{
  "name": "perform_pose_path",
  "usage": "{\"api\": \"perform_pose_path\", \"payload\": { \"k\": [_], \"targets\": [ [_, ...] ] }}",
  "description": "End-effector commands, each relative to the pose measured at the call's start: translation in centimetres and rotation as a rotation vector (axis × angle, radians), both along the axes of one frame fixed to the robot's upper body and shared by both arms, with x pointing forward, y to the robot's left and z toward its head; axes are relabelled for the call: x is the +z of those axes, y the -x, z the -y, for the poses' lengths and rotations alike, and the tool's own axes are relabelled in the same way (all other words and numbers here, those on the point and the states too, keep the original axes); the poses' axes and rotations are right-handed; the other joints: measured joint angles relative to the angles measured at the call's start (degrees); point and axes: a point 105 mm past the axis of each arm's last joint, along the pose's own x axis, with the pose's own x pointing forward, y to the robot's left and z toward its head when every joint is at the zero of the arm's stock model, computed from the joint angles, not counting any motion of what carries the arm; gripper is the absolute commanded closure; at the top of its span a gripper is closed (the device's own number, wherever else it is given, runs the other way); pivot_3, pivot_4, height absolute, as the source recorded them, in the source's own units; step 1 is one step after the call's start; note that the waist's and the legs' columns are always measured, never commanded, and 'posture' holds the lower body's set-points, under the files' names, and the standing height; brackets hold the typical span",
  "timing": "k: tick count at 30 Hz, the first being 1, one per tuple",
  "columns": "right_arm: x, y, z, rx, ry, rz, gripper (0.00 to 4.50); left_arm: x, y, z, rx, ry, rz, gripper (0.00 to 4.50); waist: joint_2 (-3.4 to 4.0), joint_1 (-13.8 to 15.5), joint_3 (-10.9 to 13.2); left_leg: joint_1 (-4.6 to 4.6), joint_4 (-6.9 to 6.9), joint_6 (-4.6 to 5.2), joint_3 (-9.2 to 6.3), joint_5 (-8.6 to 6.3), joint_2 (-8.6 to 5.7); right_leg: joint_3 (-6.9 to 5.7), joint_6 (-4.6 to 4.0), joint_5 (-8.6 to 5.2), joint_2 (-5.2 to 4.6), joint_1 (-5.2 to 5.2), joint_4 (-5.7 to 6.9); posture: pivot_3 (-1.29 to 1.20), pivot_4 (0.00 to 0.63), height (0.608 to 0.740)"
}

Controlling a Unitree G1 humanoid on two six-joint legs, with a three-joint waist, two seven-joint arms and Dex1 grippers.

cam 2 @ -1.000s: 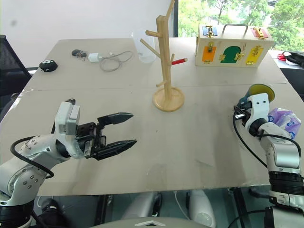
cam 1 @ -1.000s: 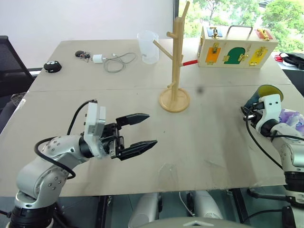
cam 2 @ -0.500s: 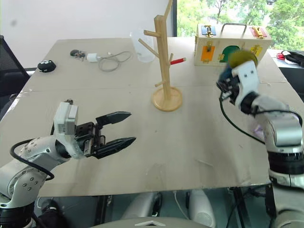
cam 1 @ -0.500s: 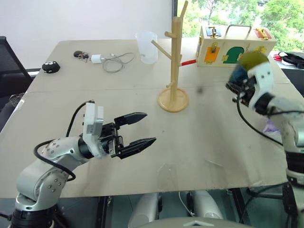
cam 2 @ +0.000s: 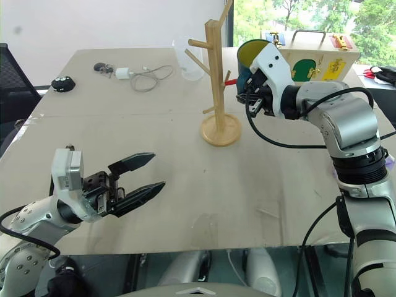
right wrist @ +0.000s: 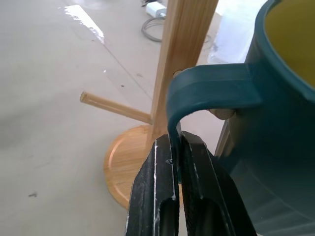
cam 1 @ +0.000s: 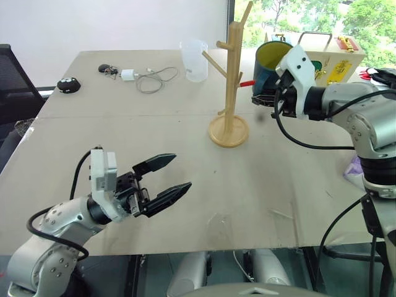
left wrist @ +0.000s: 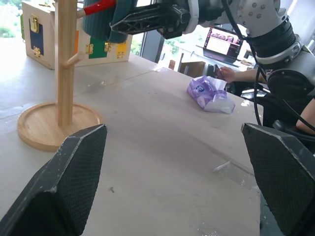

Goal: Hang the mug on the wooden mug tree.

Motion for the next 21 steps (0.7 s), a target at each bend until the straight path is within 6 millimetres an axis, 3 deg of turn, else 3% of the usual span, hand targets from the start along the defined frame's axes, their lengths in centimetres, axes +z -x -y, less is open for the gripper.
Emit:
{"api": "perform_pose_path", "payload": {
  "k": [1, 8, 18, 21],
  "targets": [
    [1.4, -0.1, -1.0, 0.020, -0.003, 0.053, 4.48, 1.2, 0.5, 0.1, 0.032, 0.020, 0.071, 0.00, 0.00, -0.1, 0.0, 0.00, 0.00, 0.00, 0.00, 0.00, 0.00, 0.00, 0.00, 0.00, 0.00, 0.00, 0.01, 0.00, 0.150, 0.740],
    [0.5, -0.6, -2.1, 0.042, 0.002, 0.043, 4.48, 2.5, 0.9, -1.1, 0.136, 0.076, 0.136, 0.00, -0.02, -0.2, 0.0, 0.02, 0.00, -0.01, 0.04, 0.00, 0.01, 0.04, 0.00, 0.00, 0.03, -0.03, 0.04, 0.00, 0.150, 0.740],
    [-0.3, -1.4, -2.4, 0.037, -0.014, 0.021, 4.48, 4.1, 1.5, -2.2, 0.155, 0.065, 0.195, 0.00, -0.03, -0.1, 0.0, 0.02, 0.00, -0.01, 0.04, 0.00, 0.00, 0.01, 0.00, 0.00, 0.02, -0.02, 0.03, 0.00, 0.150, 0.740],
    [-0.2, -1.2, -2.3, 0.052, 0.001, 0.041, 3.32, 4.1, 1.5, -2.2, 0.146, 0.060, 0.195, 0.00, -0.03, -0.3, 0.0, 0.02, -0.01, -0.01, 0.08, 0.00, 0.00, 0.00, 0.00, 0.00, 0.05, -0.05, 0.03, 0.00, 0.150, 0.740]
  ]
}}
